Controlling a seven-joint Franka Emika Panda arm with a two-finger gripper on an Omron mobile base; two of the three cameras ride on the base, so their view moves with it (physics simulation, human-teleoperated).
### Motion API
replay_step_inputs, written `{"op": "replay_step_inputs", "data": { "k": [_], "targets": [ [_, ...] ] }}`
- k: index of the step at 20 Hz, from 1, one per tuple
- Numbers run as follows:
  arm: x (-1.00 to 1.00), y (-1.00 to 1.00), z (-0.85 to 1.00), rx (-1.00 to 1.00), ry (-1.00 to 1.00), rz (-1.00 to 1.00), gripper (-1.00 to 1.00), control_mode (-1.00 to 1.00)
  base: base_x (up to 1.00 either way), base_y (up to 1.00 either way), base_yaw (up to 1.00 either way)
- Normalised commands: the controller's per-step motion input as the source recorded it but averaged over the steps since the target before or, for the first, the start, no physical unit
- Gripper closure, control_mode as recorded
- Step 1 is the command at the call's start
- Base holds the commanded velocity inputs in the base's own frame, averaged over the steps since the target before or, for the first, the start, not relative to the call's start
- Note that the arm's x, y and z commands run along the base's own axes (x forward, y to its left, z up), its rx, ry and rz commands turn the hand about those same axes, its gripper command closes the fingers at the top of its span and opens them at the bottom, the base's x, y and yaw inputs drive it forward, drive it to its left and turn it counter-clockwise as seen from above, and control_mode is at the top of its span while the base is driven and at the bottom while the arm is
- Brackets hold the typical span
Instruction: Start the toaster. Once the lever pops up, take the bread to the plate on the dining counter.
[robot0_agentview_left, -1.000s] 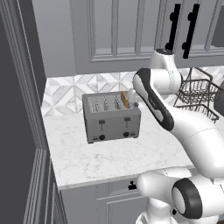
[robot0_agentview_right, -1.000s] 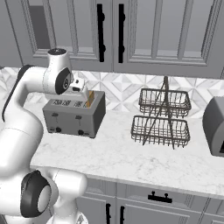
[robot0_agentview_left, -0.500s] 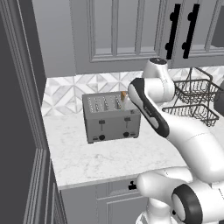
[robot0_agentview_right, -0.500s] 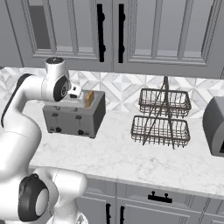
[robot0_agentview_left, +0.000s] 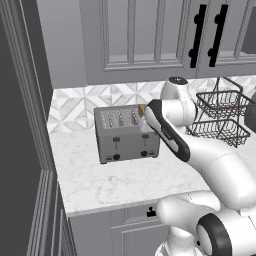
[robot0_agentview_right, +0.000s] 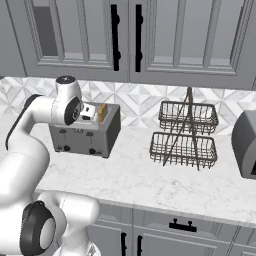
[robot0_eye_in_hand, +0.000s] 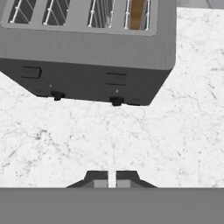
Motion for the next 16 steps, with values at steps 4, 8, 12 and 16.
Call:
{"op": "replay_step_inputs", "data": {
  "k": [4, 8, 12, 16],
  "targets": [
    [0.34, 0.00, -0.15, 0.00, 0.00, 0.00, 1.00, -1.00, 0.00, 0.00, 0.00],
    [0.34, 0.00, -0.19, 0.00, 0.00, 0.00, 1.00, -1.00, 0.00, 0.00, 0.00],
    [0.30, 0.00, -0.24, 0.00, 0.00, 0.00, 1.00, -1.00, 0.00, 0.00, 0.00],
    [0.32, 0.00, -0.21, 0.00, 0.00, 0.00, 1.00, -1.00, 0.00, 0.00, 0.00]
  ]
}}
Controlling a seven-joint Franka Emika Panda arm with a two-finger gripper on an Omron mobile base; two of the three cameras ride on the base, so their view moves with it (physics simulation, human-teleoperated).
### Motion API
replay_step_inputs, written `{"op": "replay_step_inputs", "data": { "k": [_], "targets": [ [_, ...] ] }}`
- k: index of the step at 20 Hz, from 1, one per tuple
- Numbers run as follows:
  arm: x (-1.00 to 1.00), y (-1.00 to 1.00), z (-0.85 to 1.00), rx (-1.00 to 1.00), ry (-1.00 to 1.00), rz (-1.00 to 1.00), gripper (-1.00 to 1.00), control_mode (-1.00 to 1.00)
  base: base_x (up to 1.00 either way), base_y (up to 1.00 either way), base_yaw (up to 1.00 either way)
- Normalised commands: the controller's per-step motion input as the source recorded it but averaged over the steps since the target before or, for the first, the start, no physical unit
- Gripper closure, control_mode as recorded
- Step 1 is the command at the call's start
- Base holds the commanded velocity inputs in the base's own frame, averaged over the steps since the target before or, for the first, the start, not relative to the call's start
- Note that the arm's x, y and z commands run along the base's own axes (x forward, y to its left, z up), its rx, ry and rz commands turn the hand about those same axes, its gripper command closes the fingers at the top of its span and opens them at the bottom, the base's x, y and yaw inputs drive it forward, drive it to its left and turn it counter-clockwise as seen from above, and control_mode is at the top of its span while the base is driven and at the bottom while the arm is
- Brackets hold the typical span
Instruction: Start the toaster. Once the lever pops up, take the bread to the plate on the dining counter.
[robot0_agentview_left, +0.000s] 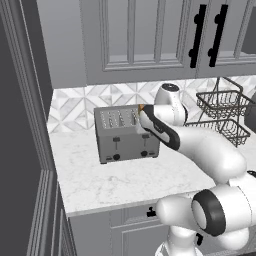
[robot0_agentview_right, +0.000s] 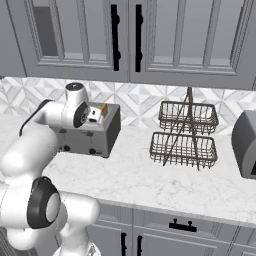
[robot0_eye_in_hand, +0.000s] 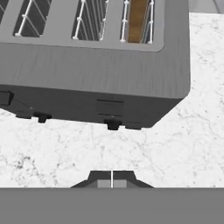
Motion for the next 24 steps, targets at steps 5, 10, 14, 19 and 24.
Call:
{"op": "replay_step_inputs", "data": {
  "k": [5, 10, 14, 19, 24],
  "targets": [
    [0.29, 0.00, -0.16, 0.00, 0.00, 0.00, 1.00, -1.00, 0.00, 0.00, 0.00],
    [0.21, 0.01, -0.13, 0.00, -0.03, 0.00, 1.00, -1.00, 0.00, 0.00, 0.00],
    [0.25, 0.02, -0.16, 0.00, -0.04, 0.00, 1.00, -1.00, 0.00, 0.00, 0.00],
    [0.14, 0.04, -0.16, 0.00, -0.02, 0.00, 1.00, -1.00, 0.00, 0.00, 0.00],
    [0.17, 0.03, -0.11, 0.00, -0.02, 0.00, 1.00, -1.00, 0.00, 0.00, 0.00]
  ]
}}
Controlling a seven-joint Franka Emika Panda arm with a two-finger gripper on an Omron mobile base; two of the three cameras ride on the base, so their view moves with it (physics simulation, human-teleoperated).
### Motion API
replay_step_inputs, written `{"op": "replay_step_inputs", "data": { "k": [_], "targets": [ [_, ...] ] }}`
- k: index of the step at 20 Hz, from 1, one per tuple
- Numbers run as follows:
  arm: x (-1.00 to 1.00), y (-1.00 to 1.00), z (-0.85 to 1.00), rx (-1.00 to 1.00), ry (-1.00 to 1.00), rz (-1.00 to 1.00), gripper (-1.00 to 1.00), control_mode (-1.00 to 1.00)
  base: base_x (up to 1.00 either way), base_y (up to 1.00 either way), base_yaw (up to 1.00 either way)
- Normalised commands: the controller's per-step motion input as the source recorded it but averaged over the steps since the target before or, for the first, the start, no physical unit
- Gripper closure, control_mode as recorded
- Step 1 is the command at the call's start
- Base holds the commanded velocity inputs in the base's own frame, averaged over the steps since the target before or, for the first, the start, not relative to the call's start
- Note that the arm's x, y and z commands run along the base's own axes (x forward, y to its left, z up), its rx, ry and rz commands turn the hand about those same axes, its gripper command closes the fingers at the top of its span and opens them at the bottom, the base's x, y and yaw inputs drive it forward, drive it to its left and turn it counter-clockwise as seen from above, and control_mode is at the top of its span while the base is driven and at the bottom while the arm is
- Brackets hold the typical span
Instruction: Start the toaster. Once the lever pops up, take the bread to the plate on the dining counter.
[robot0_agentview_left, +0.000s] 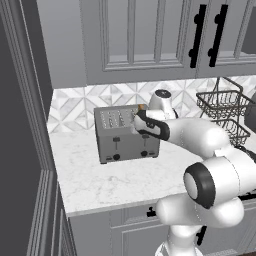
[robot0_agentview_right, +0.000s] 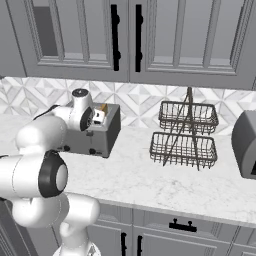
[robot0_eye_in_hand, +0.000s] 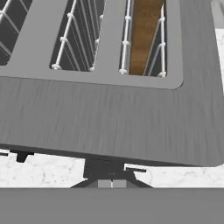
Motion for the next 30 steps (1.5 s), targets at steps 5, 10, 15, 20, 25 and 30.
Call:
{"op": "replay_step_inputs", "data": {
  "k": [5, 10, 15, 20, 25, 30],
  "targets": [
    [0.16, 0.03, -0.17, 0.00, -0.03, 0.00, 1.00, -1.00, 0.00, 0.00, 0.00],
    [0.01, 0.07, -0.36, 0.00, -0.03, 0.00, 1.00, -1.00, 0.00, 0.00, 0.00],
    [0.00, 0.14, -0.52, 0.00, -0.01, 0.00, 1.00, -1.00, 0.00, 0.00, 0.00],
    [0.00, 0.10, -0.75, 0.00, 0.00, -0.02, 1.00, -1.00, 0.00, 0.00, 0.00],
    [-0.02, 0.02, -0.96, -0.03, 0.01, -0.08, 1.00, -1.00, 0.00, 0.00, 0.00],
    [-0.06, 0.00, -1.00, -0.09, 0.03, -0.15, 1.00, -1.00, 0.00, 0.00, 0.00]
  ]
}}
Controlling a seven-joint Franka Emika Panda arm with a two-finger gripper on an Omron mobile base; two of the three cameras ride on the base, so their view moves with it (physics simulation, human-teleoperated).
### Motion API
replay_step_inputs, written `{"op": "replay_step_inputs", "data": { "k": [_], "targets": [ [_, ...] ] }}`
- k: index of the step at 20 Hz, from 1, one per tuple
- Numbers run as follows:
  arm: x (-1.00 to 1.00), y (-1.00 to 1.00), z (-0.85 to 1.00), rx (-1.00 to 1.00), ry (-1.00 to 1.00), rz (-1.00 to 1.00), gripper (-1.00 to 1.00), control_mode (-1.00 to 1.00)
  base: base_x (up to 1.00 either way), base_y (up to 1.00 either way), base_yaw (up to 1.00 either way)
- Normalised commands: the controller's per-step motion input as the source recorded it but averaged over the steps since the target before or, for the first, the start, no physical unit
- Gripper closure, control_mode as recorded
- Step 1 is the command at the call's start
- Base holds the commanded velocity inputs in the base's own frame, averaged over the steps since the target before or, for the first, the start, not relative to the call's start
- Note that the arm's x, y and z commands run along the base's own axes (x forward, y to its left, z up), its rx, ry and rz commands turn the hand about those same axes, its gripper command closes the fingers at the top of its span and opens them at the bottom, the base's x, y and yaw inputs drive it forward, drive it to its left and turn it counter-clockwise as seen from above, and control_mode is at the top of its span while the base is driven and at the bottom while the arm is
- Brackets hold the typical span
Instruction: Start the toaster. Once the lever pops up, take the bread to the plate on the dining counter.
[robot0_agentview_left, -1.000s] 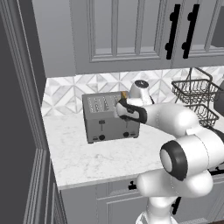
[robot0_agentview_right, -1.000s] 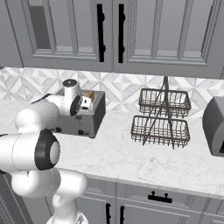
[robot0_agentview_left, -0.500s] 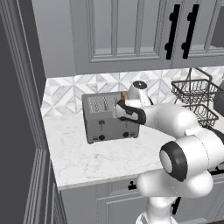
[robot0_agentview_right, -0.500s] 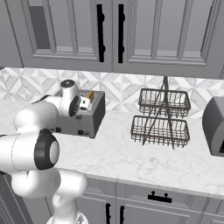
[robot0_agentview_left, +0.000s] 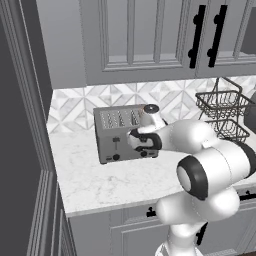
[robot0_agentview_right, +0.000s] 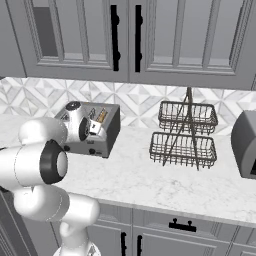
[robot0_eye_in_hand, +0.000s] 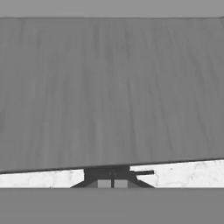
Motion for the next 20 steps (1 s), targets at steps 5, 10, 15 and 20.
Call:
{"op": "replay_step_inputs", "data": {
  "k": [5, 10, 15, 20],
  "targets": [
    [0.00, 0.00, -0.94, -0.05, 0.01, -0.14, 1.00, -1.00, 0.00, 0.00, 0.00],
    [-0.07, 0.00, -0.87, -0.02, 0.00, -0.13, 1.00, -1.00, 0.00, 0.00, 0.00],
    [-0.24, -0.02, 0.08, 0.04, -0.05, -0.08, 1.00, -1.00, 0.00, 0.00, 0.00],
    [-0.05, 0.00, 0.62, 0.05, -0.01, -0.03, 1.00, -1.00, 0.00, 0.00, 0.00]
  ]
}}
